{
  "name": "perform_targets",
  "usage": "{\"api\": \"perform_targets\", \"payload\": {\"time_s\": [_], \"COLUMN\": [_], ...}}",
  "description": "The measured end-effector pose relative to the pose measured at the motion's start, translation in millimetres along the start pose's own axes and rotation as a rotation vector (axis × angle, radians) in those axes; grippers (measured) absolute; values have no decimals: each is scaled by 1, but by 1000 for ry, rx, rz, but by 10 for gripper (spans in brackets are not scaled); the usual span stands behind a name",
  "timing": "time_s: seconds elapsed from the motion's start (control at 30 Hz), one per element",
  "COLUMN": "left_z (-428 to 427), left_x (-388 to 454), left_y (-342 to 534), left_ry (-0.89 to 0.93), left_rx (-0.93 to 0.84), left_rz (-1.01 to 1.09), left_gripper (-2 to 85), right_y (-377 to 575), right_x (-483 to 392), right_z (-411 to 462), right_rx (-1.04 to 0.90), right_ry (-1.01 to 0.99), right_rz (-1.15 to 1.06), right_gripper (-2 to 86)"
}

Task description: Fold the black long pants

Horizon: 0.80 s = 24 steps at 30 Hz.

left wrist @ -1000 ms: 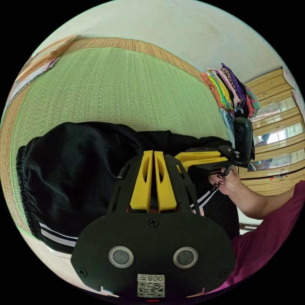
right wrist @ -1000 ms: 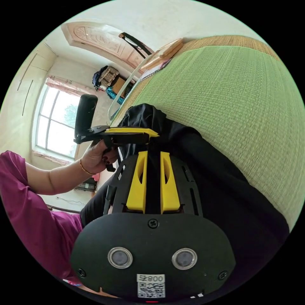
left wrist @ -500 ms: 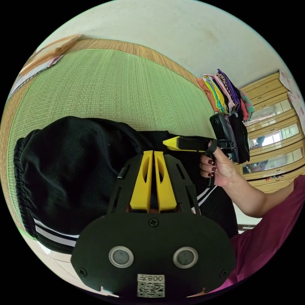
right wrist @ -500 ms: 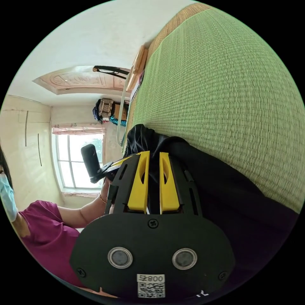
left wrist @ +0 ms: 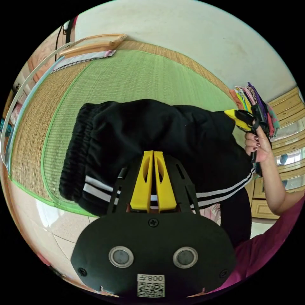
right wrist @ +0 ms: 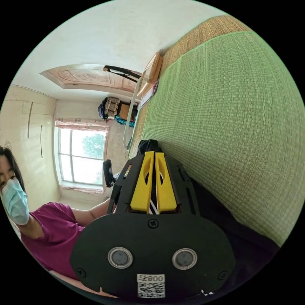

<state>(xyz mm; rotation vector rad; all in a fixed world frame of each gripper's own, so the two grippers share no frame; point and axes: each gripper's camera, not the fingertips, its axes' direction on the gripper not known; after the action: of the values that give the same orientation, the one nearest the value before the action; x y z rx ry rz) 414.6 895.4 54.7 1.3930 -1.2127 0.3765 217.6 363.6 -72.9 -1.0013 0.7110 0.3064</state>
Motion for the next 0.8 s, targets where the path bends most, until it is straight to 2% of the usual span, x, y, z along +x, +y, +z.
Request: {"api": "perform_targets", "payload": {"time_s": [0.17, 0.3, 0.57, 0.63, 0.8], "left_z": [-7, -12, -22, -24, -29], "left_x": [-29, -31, -47, -48, -53], "left_y": [25, 30, 44, 46, 52], "left_ry": [57, 34, 66, 66, 74], "left_rx": [20, 21, 30, 30, 31], "left_rz": [-46, -39, -46, -45, -48], "left_gripper": [41, 56, 73, 73, 71], "right_y": [-31, -41, -11, -6, -26], "right_x": [15, 43, 45, 41, 25], "right_z": [-7, -3, -37, -42, -24], "right_rx": [-47, -96, -7, 11, -88], "right_ry": [34, -28, -132, -119, 32], "right_rz": [46, 142, 140, 133, 82], "right_gripper": [3, 6, 4, 2, 1]}}
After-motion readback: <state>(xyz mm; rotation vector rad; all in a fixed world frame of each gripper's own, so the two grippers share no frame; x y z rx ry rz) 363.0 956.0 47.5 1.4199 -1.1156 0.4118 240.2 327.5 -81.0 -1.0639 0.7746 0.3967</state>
